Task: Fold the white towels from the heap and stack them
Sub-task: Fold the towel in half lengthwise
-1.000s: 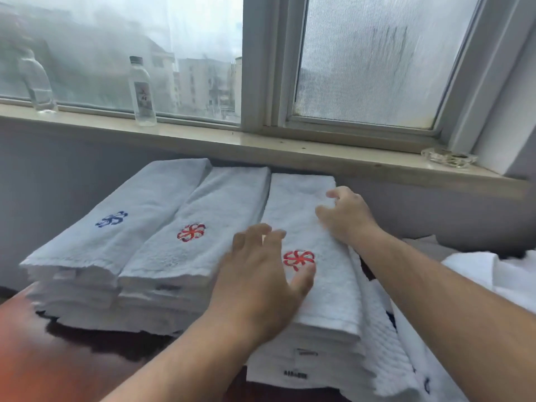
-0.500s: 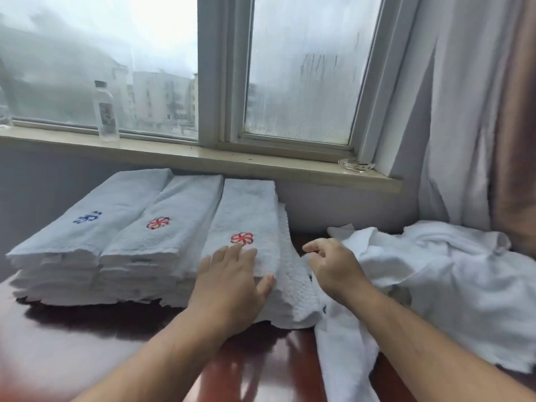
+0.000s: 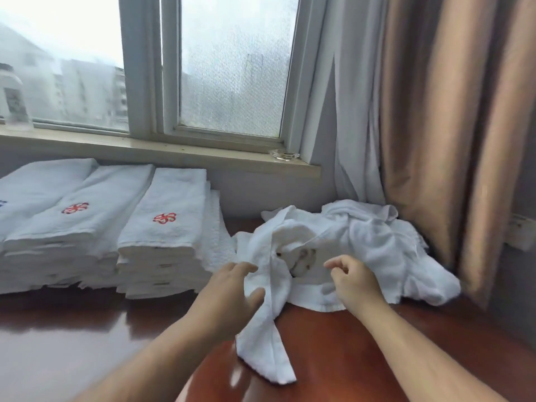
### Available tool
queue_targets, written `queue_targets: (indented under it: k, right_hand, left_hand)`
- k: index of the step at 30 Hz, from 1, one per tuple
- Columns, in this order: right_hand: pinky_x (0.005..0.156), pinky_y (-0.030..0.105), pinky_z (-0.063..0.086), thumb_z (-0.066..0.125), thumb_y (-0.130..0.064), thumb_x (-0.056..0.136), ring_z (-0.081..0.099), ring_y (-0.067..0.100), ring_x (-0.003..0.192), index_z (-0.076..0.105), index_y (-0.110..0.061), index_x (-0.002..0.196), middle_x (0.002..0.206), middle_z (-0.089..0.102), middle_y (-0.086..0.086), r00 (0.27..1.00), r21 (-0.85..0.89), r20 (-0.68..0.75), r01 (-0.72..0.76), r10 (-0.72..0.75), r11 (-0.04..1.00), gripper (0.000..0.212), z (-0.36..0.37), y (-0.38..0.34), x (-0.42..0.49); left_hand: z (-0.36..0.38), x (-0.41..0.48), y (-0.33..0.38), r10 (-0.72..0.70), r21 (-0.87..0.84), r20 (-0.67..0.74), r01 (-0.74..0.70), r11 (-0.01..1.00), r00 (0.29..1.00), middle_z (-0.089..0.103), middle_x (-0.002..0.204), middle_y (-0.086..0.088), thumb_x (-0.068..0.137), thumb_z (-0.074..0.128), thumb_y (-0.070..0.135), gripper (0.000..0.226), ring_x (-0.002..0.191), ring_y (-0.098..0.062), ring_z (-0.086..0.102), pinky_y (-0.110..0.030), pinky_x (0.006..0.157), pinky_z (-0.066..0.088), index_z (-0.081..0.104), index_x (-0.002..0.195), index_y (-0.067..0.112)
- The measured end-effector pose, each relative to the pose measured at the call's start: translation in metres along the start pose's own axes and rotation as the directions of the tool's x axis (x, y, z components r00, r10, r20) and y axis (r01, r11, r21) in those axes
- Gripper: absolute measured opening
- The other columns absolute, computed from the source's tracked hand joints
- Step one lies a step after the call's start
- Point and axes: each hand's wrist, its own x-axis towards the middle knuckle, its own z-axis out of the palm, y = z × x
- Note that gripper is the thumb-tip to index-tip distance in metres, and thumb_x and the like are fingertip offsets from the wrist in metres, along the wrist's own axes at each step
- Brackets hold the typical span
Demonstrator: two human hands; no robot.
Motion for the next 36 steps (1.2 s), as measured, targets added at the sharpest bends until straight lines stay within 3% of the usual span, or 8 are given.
queue_targets:
  k: [6,12,15,19,24,27,31,36]
  right_hand:
    - [0.066,0.036,0.058,0.051,-0.011,0.097,0.063,0.007,0.063,0.070,-0.029,0.090,0.069,0.070,-0.007,0.997,0.259,0.008,-0.073,0.074,0.963,0.027,0.035,0.039,0.005]
    - [0.090,0.046,0.054,0.042,-0.056,0.084,0.067,0.023,0.091,0.070,-0.011,0.094,0.093,0.072,0.006,0.994,0.331,0.102,-0.070,0.038,0.941,0.053,0.063,0.038,0.034]
    - [0.092,0.035,0.051,0.034,-0.061,0.090,0.067,0.010,0.099,0.074,-0.021,0.097,0.099,0.074,-0.005,0.989,0.380,0.144,-0.039,-0.018,0.924,0.056,0.071,0.035,0.054]
    - [0.098,0.024,0.042,0.029,-0.072,0.089,0.060,-0.007,0.108,0.072,-0.030,0.110,0.112,0.071,-0.018,0.989,0.375,0.144,-0.043,-0.012,0.926,0.064,0.077,0.039,0.078]
    - [0.121,0.039,0.029,0.029,-0.075,0.089,0.046,0.005,0.136,0.054,-0.037,0.142,0.143,0.056,-0.015,0.976,0.351,0.166,0.074,-0.139,0.934,0.070,0.091,0.037,0.097]
    - [0.106,0.039,0.048,0.034,-0.066,0.095,0.064,0.016,0.110,0.066,-0.023,0.126,0.120,0.071,0.004,0.981,0.508,0.120,0.073,-0.155,0.858,0.062,0.091,0.040,0.095]
    - [0.084,0.025,0.055,0.033,-0.058,0.100,0.071,0.005,0.092,0.077,-0.022,0.102,0.092,0.078,-0.005,0.999,0.508,-0.043,-0.004,0.030,0.861,0.057,0.082,0.041,0.075]
    - [0.067,0.027,0.059,0.039,-0.073,0.090,0.076,0.019,0.089,0.074,-0.015,0.111,0.100,0.078,0.007,0.937,0.608,0.349,-0.234,0.010,0.759,0.071,0.087,0.019,0.043]
  left_hand:
    - [0.055,0.017,-0.006,-0.080,-0.043,0.064,0.082,0.996,0.995,0.022,0.163,0.002,0.084,0.064,0.062,0.100,0.150,-0.015,0.020,-0.028,0.119,0.021,0.012,0.159,0.021]
    - [0.092,0.047,-0.011,0.031,0.062,-0.045,-0.028,0.998,0.998,0.039,0.154,0.006,0.079,0.063,0.052,0.090,0.142,-0.014,0.027,-0.023,0.107,0.020,0.015,0.153,0.033]
    - [0.102,0.064,-0.015,0.009,0.040,-0.116,-0.004,0.999,0.993,0.045,0.150,0.006,0.082,0.062,0.052,0.081,0.135,-0.016,0.037,-0.023,0.102,0.022,0.018,0.148,0.038]
    - [0.106,0.073,-0.025,-0.113,-0.085,-0.218,0.097,0.992,0.969,0.043,0.152,0.008,0.090,0.068,0.037,0.069,0.139,-0.008,0.033,-0.016,0.105,0.018,0.037,0.151,0.026]
    - [0.085,0.067,-0.020,-0.203,-0.378,-0.185,0.121,0.918,0.962,0.054,0.143,0.011,0.083,0.077,0.044,0.075,0.134,-0.006,0.047,-0.031,0.114,0.037,0.043,0.148,0.027]
    - [0.075,0.060,-0.017,-0.233,-0.469,-0.117,0.153,0.870,0.965,0.062,0.131,0.015,0.090,0.068,0.051,0.056,0.124,-0.003,0.055,-0.035,0.109,0.043,0.055,0.140,0.029]
    - [0.060,0.042,-0.017,-0.252,-0.698,-0.042,0.152,0.700,0.967,0.076,0.098,0.007,0.087,0.051,0.037,0.031,0.097,-0.015,0.070,-0.038,0.088,0.056,0.075,0.105,0.031]
    - [0.049,0.028,-0.020,-0.269,-0.938,0.073,0.158,0.310,0.960,0.076,0.111,-0.004,0.095,0.052,0.031,0.027,0.105,-0.020,0.072,-0.041,0.091,0.053,0.076,0.107,0.029]
